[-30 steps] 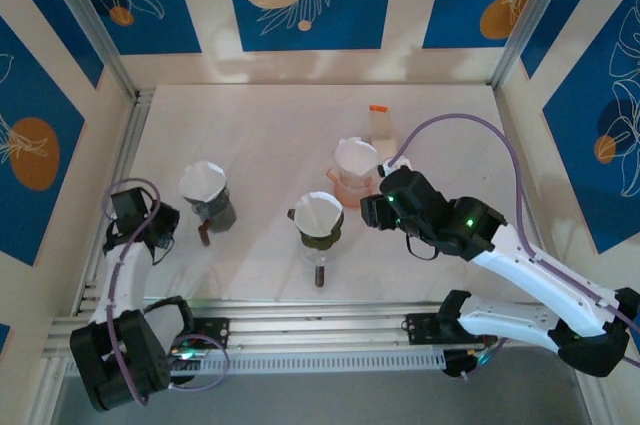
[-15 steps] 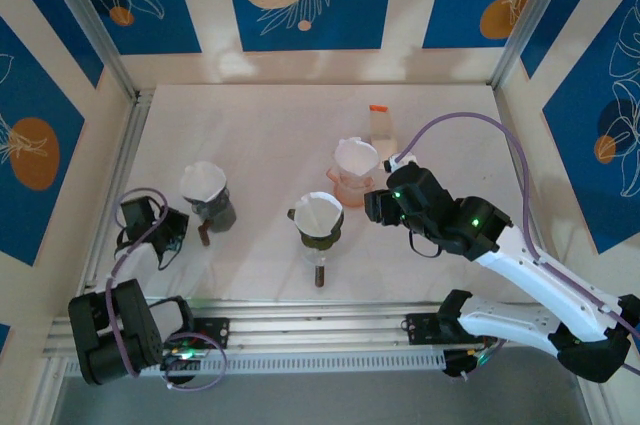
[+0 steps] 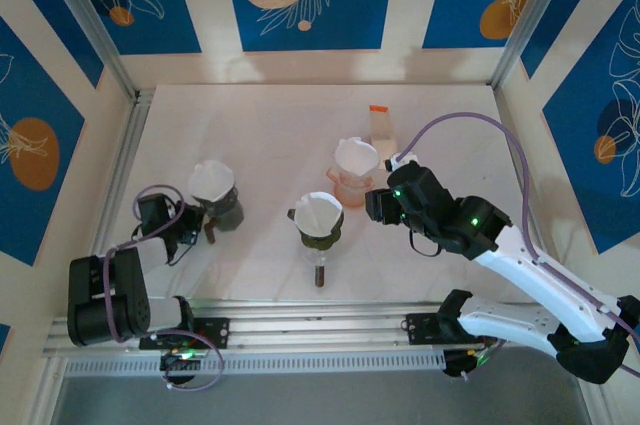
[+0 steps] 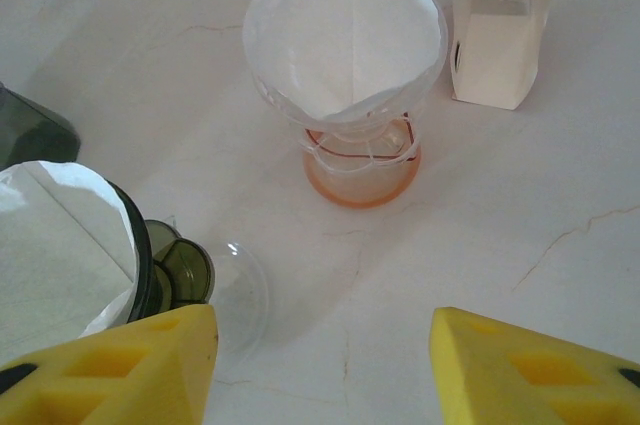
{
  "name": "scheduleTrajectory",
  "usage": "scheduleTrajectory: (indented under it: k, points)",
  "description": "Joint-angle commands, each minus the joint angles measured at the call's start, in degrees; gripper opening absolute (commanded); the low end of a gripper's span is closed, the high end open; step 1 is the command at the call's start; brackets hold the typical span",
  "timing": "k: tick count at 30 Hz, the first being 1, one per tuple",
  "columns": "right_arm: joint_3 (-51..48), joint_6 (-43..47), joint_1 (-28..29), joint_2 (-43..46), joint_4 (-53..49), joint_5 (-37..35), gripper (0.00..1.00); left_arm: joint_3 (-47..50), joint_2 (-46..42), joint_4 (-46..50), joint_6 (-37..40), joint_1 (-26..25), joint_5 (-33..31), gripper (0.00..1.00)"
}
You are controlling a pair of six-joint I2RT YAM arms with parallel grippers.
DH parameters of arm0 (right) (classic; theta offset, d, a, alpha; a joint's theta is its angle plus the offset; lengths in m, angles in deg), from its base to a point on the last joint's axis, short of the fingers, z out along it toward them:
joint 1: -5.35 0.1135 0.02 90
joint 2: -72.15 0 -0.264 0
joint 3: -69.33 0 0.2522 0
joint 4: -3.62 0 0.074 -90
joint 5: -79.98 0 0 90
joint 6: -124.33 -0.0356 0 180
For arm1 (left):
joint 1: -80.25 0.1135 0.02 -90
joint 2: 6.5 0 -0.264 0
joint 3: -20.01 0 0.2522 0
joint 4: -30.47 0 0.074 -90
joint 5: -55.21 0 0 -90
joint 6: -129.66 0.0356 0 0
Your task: Place the coffee filter in the dripper
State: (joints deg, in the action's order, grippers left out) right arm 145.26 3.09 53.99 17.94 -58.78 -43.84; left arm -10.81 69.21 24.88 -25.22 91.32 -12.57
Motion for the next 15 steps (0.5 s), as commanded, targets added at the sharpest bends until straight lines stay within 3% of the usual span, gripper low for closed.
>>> scheduleTrajectory:
  k: [1,15]
  points:
    - [-0.8,-1.1,-0.3,0.3,0.5,0.7,0.59,0.0,2.2,-5.7,-2.3,-3.3,-1.5,0.0]
    - [-2.3,-3.6,-0.8,-0.7,-0.4,0.1,0.59,-9.0,20.4,-18.8,-10.0,-25.4,-9.5,0.0]
